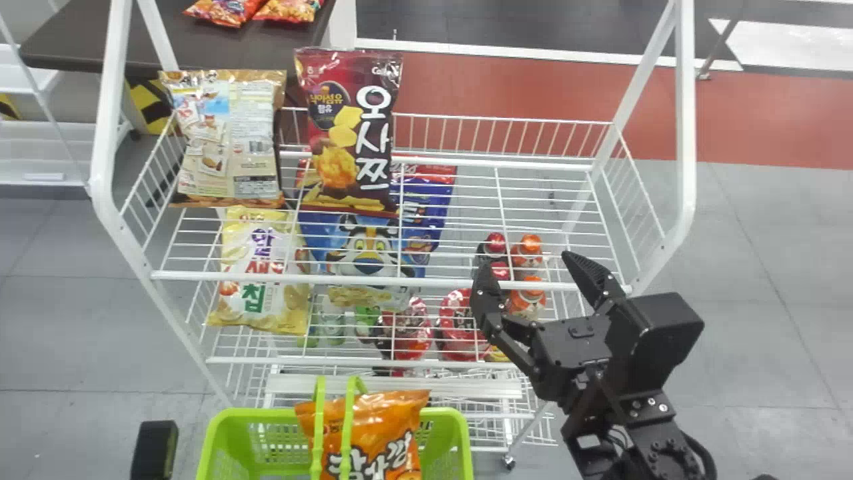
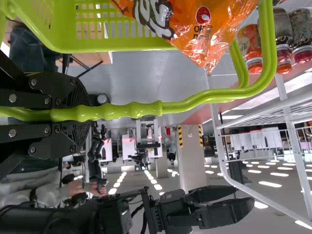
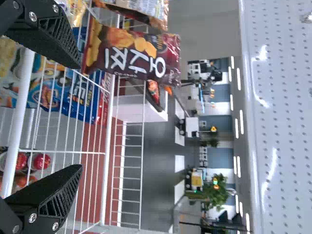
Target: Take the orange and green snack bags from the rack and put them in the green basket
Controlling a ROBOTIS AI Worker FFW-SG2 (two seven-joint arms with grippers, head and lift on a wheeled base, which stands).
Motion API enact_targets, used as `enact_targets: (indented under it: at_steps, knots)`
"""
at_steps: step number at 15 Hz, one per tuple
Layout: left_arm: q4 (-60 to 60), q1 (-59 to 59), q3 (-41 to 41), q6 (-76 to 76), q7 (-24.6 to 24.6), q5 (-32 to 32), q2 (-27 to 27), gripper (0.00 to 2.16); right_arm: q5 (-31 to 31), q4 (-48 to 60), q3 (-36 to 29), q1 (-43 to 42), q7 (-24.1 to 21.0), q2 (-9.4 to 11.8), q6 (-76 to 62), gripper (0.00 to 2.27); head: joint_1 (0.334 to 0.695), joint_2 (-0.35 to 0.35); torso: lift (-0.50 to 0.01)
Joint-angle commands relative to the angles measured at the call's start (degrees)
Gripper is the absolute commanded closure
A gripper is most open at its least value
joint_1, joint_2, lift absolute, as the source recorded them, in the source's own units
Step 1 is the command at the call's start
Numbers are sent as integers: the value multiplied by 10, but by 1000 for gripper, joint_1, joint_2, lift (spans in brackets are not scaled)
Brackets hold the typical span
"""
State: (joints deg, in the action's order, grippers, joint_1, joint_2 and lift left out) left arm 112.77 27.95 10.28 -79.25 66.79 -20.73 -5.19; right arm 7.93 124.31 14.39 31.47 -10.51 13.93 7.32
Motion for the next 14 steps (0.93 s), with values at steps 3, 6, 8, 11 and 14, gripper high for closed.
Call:
enact_targets:
  at_steps: [3, 6, 8, 11, 14]
  knots:
    - [-2, 0, 0, 0, 2, -1, -1, 2145, 10, -6, -16, 21, -5, 0, -65, 80, 695, -140, 0]
    - [0, 2, 0, 0, 2, -3, 0, 2145, 3, -6, -12, 23, -22, 0, -63, 80, 695, -163, 0]
    - [-1, 3, 0, 0, 1, -3, 0, 2145, 2, -6, -10, 23, -29, 0, -63, 80, 695, -168, 0]
    - [-1, 3, -3, 0, 1, -3, 0, 2145, -7, -5, -7, 23, -42, 0, -65, 80, 695, -175, 0]
    - [0, 3, -5, 0, -1, -3, 0, 2145, -8, -4, -8, 23, -40, 3, -65, 80, 695, -178, 0]
